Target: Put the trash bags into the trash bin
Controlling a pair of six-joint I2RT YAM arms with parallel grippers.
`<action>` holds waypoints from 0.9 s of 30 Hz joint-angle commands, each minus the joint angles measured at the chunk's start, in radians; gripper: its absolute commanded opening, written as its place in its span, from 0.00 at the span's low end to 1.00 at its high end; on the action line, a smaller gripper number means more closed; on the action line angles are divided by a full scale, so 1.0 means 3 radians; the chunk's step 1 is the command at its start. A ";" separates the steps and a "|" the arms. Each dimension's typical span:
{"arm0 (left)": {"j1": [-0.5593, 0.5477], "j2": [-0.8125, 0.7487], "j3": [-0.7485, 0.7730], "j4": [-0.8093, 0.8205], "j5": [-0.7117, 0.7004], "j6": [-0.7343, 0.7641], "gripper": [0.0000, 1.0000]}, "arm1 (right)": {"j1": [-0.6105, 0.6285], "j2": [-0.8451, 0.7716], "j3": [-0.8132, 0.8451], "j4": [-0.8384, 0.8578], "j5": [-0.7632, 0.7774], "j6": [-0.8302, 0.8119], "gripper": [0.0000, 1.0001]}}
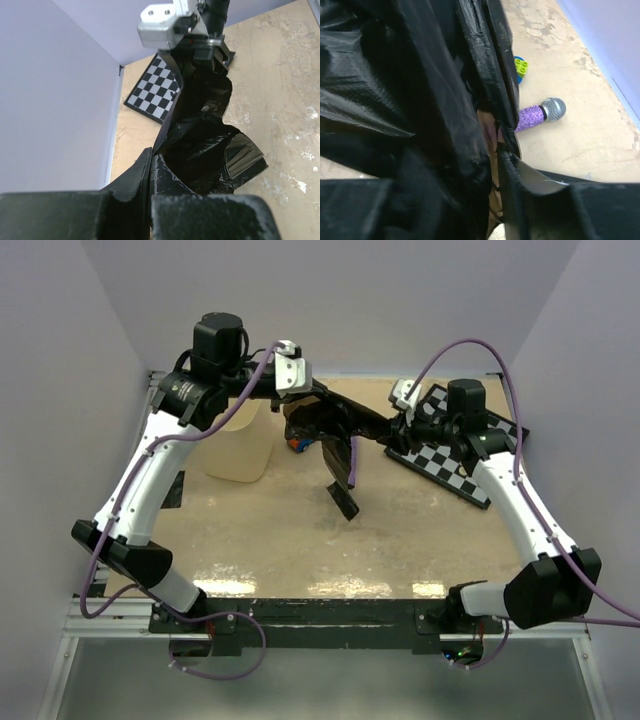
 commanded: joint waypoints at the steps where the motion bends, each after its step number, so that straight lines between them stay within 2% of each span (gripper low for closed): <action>1: 0.0036 -0.0171 0.0031 0.0216 0.0056 -0.0139 0.00 | -0.0017 0.0045 0.0163 -0.0021 -0.0323 -0.0106 0.38; 5: 0.0051 -0.0186 0.0128 0.0161 -0.0010 -0.0125 0.00 | -0.0017 0.0061 0.0133 0.0086 -0.0385 -0.0111 0.35; 7: 0.0087 -0.0212 0.0149 0.0089 -0.0072 -0.0048 0.00 | -0.0028 0.0061 0.0112 0.0132 -0.0354 -0.0101 0.31; 15: 0.0419 -0.0380 0.0108 0.0094 -0.0200 -0.0032 0.00 | -0.0150 0.0040 0.0030 0.0122 -0.0298 -0.0116 0.20; 19: 0.0516 -0.0477 -0.0065 0.0186 -0.0245 -0.0048 0.00 | -0.0156 0.0040 0.0010 0.0147 -0.0354 -0.0096 0.07; 21: 0.0522 -0.0554 -0.0213 0.0232 -0.0337 -0.0027 0.00 | -0.0161 0.0045 0.0010 0.0168 -0.0339 -0.0065 0.03; 27: 0.0659 -0.0794 -0.0582 0.0600 -0.0501 -0.0196 0.00 | -0.0222 -0.0026 -0.0087 0.0198 -0.0078 -0.0086 0.00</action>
